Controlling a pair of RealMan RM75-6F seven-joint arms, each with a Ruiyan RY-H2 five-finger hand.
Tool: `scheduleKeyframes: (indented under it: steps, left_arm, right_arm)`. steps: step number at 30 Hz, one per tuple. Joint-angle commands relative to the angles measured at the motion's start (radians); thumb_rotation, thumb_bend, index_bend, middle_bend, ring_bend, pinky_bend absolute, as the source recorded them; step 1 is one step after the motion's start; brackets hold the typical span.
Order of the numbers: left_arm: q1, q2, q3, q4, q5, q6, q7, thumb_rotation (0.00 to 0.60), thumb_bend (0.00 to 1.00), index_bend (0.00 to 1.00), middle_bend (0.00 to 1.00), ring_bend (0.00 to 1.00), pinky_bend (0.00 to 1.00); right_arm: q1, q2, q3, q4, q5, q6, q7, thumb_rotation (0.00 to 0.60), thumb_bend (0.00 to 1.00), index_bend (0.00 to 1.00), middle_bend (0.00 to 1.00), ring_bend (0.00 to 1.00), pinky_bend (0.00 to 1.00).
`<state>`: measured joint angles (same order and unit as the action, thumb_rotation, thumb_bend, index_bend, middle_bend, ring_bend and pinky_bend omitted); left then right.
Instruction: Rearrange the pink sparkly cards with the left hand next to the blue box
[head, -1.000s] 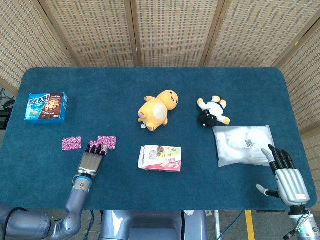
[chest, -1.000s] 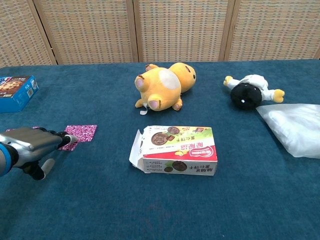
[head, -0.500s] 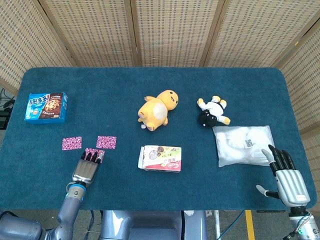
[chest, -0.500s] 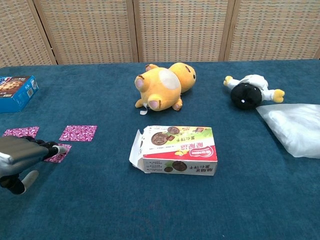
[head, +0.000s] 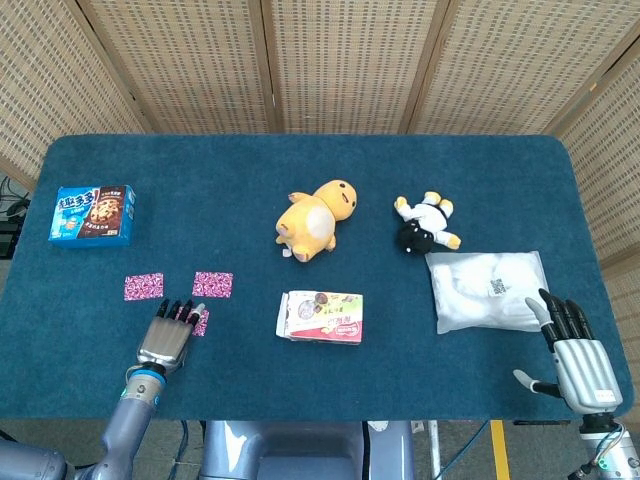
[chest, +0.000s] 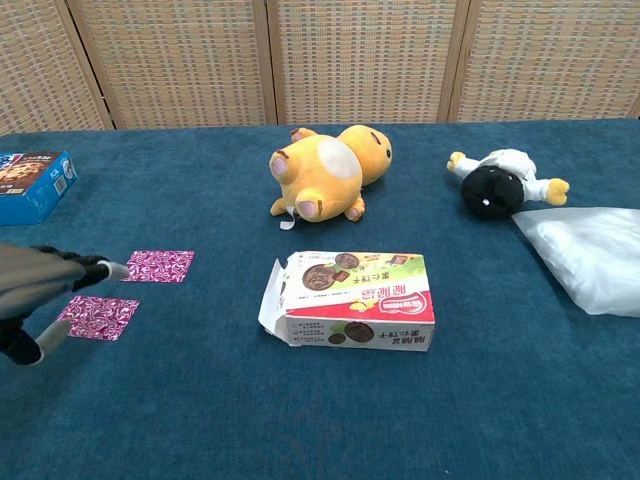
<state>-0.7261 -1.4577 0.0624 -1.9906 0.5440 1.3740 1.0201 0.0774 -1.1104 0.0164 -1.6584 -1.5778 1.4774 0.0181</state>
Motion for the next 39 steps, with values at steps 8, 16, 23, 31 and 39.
scheduleKeyframes:
  steps: [8,16,23,31,39]
  left_arm:
    - [0.034,0.102,-0.122,0.044,0.157,-0.008,-0.221,0.6,0.43,0.0,0.0,0.0,0.0]
    - [0.02,0.082,-0.205,0.131,0.089,-0.057,-0.282,0.6,0.26,0.07,0.0,0.0,0.0]
    - [0.008,0.052,-0.221,0.191,0.045,-0.091,-0.277,0.6,0.21,0.12,0.0,0.0,0.0]
    - [-0.022,-0.007,-0.227,0.261,-0.009,-0.13,-0.241,0.6,0.21,0.22,0.0,0.0,0.0]
    - [-0.054,-0.077,-0.241,0.35,-0.057,-0.155,-0.21,0.6,0.21,0.25,0.0,0.0,0.0]
  right_arm:
    - [0.002,-0.01,-0.001,0.004,-0.005,-0.001,-0.015,0.6,0.08,0.0,0.0,0.0,0.0]
    - [0.004,-0.015,0.001,0.008,0.005,-0.009,-0.02,0.6,0.08,0.0,0.0,0.0,0.0]
    - [0.008,-0.016,0.002,0.011,0.011,-0.018,-0.02,0.6,0.08,0.0,0.0,0.0,0.0]
    - [0.013,-0.022,0.005,0.016,0.026,-0.033,-0.028,0.6,0.08,0.0,0.0,0.0,0.0]
    - [0.016,-0.022,0.008,0.02,0.036,-0.043,-0.02,0.6,0.08,0.0,0.0,0.0,0.0]
